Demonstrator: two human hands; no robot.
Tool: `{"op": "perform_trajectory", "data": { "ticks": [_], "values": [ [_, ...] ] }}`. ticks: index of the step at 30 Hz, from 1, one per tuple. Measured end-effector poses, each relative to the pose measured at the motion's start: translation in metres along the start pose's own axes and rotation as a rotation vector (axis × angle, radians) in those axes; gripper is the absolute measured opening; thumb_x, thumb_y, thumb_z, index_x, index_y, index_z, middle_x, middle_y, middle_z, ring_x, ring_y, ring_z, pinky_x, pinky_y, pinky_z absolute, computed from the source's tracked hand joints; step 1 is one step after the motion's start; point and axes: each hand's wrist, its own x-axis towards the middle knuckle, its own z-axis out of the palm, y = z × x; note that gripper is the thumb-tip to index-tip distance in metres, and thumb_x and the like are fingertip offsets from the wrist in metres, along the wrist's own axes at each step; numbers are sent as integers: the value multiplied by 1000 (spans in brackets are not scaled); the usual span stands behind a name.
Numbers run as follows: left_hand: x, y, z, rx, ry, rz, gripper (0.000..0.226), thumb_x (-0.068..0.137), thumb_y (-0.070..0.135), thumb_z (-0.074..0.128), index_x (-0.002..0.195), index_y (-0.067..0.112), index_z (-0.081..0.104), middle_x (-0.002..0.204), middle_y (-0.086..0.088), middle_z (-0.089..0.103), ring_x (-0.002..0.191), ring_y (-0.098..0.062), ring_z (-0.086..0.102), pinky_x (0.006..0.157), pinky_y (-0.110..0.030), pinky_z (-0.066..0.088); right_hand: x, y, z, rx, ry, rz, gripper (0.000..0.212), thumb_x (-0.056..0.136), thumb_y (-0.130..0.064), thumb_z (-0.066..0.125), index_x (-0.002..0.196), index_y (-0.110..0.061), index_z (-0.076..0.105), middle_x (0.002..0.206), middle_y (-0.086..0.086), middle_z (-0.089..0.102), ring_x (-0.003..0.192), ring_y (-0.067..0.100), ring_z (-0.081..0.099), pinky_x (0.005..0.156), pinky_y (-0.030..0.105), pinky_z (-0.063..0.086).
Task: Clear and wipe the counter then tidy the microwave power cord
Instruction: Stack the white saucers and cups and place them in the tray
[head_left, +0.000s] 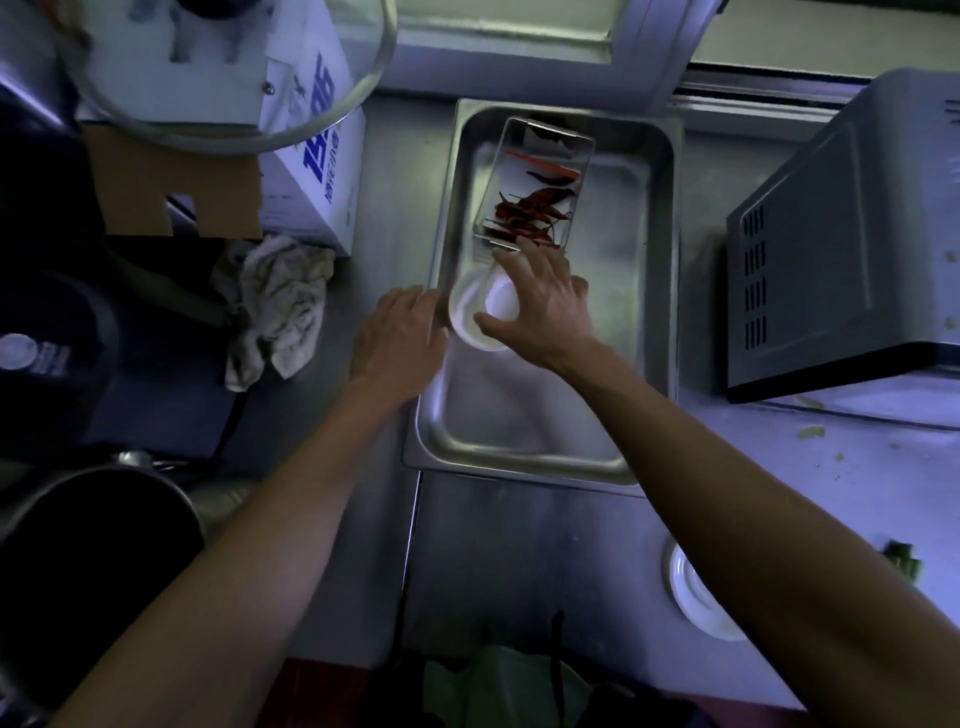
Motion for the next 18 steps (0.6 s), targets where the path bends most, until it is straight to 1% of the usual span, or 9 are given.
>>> {"op": "perform_trajectory", "data": {
  "ticks": [2,6,8,12,15,16,18],
  "values": [
    [-12,-6,-2,-57,8,-45,45,91,24,57,133,9,53,135,-13,55,126,-34,49,102,-50,45,11,-11,9,-14,-22,-19,85,79,-64,64,150,-34,29,162,3,21,148,30,16,110,57,27],
    [-29,-10,-6,-94,20,-111,44,92,24,54,134,14,52,137,-7,54,125,-32,50,101,-47,47,24,-21,27,-56,-97,-3,89,78,-69,60,152,-35,24,163,3,18,149,32,15,112,61,25],
    [-35,-12,-5,-88,7,-126,45,93,26,52,137,17,51,139,-5,53,126,-30,50,102,-45,46,26,-23,35,-88,-134,-12,88,80,-67,62,152,-34,24,164,3,15,149,33,11,112,62,24],
    [-44,-11,-8,-101,27,-137,41,95,22,53,135,15,54,139,-7,55,126,-31,51,102,-42,42,26,-23,43,-171,-154,-31,85,81,-64,63,151,-32,25,164,4,13,149,34,8,112,61,24],
    [-46,-11,-9,-113,-2,-159,45,96,23,53,141,17,51,146,-4,50,134,-28,46,109,-41,37,27,-20,47,-173,-164,-24,84,83,-63,62,151,-31,25,164,5,12,150,35,5,114,61,21],
    [-47,-11,-9,-109,-6,-154,45,96,24,53,140,16,51,146,-5,50,134,-28,46,109,-42,37,27,-19,48,-172,-162,-26,84,83,-64,61,151,-31,25,164,5,12,151,35,5,115,61,20],
    [-48,-12,-8,-109,-3,-143,38,95,22,53,132,13,56,140,-7,54,129,-30,49,104,-42,40,26,-19,51,-179,-156,-29,85,83,-65,60,152,-31,22,164,5,10,151,35,3,115,61,19]
  ]
}}
